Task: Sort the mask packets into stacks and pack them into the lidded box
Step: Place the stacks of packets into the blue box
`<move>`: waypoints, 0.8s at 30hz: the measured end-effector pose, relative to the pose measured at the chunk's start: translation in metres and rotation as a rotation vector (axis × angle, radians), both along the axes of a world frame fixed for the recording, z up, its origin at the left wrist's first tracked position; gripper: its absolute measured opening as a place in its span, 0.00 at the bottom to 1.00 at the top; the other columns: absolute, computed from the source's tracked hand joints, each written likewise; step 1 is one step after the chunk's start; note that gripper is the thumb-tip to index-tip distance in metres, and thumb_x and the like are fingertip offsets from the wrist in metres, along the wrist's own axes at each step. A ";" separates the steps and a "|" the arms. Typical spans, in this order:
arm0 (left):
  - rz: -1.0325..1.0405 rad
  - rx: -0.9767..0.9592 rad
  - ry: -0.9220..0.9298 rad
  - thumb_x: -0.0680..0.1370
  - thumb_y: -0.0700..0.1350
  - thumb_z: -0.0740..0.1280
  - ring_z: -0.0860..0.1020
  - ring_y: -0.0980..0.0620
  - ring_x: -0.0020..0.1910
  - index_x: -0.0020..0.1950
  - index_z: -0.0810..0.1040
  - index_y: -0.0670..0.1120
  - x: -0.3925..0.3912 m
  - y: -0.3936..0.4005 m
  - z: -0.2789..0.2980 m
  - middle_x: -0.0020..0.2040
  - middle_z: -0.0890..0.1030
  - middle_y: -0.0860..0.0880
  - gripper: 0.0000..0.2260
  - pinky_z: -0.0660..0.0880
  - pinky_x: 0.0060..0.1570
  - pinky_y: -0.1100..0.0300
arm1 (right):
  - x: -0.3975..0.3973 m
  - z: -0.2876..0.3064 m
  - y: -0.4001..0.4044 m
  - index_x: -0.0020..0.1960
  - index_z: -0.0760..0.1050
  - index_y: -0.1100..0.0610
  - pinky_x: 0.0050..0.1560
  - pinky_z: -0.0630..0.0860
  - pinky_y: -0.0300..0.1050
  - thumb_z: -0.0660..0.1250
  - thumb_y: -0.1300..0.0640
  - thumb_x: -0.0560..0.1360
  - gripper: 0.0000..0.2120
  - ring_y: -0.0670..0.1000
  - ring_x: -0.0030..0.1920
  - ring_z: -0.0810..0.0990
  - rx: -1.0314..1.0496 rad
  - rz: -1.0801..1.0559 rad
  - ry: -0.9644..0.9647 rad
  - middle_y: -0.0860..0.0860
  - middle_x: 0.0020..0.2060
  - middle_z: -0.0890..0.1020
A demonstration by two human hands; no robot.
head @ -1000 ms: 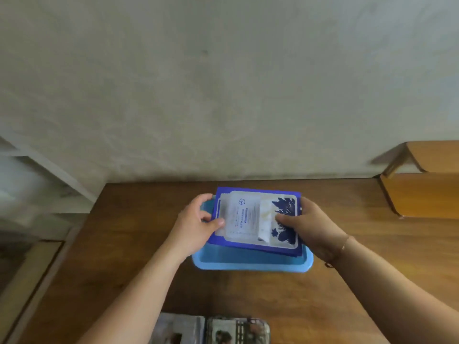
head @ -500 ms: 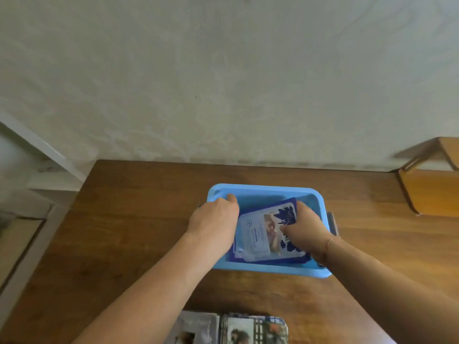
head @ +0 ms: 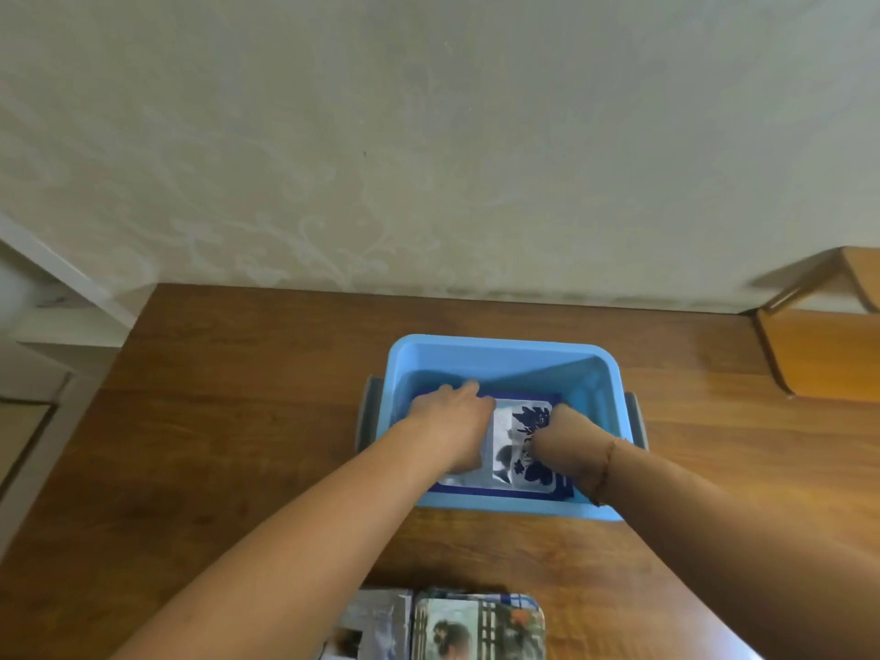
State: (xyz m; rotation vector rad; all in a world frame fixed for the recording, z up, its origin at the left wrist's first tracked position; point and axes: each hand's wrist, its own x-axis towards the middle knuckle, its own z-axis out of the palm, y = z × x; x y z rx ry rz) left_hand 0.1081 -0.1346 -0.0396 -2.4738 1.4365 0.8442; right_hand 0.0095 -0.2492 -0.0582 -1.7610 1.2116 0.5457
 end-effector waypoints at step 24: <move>-0.011 -0.015 -0.053 0.69 0.58 0.75 0.63 0.43 0.70 0.77 0.57 0.52 -0.007 0.002 -0.030 0.72 0.63 0.49 0.42 0.67 0.67 0.44 | -0.005 0.001 0.004 0.70 0.62 0.66 0.63 0.73 0.60 0.59 0.66 0.74 0.24 0.59 0.55 0.75 0.182 0.064 -0.098 0.66 0.63 0.74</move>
